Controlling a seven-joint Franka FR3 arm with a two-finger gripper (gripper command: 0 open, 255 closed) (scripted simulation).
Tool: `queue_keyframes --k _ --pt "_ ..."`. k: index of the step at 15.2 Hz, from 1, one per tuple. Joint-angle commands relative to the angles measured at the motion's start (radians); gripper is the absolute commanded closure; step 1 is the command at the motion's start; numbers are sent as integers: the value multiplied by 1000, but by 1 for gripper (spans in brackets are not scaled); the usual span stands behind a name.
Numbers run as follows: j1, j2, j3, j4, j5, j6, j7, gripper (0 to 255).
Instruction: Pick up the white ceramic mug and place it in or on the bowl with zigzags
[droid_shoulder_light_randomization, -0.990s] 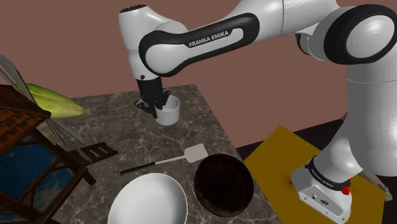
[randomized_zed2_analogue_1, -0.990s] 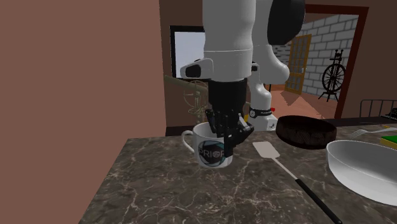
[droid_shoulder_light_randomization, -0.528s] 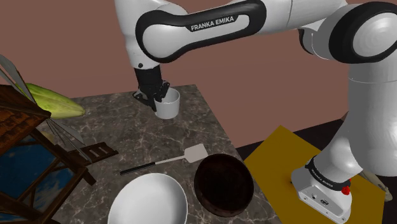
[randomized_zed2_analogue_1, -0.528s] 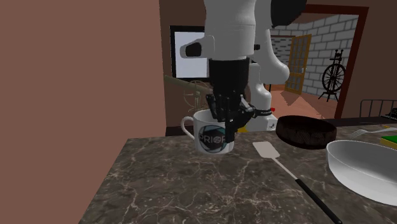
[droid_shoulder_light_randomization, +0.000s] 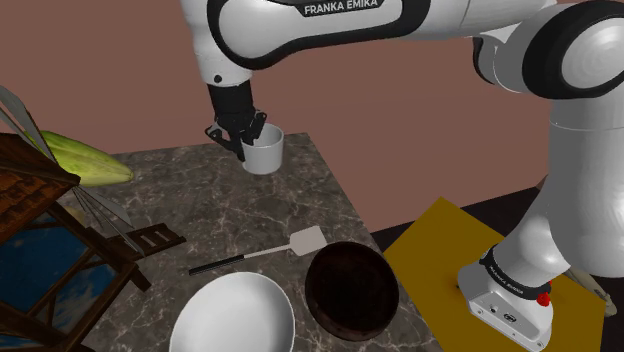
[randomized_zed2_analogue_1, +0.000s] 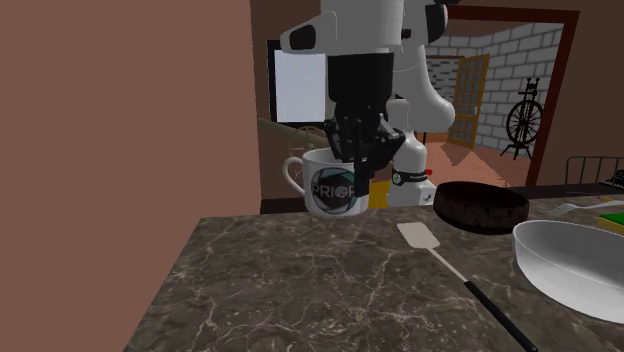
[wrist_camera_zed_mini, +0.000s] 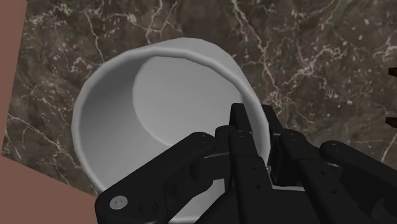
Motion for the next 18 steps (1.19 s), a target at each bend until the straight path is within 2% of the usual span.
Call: queue_keyframes --k 1,7,12,18 --pt "5 -1 1 30 1 -31 -1 255" --pt "18 5 2 118 0 -110 -5 255" --pt "-15 -198 43 -184 69 -5 45 255" --pt "-18 -399 86 -439 159 69 91 255"
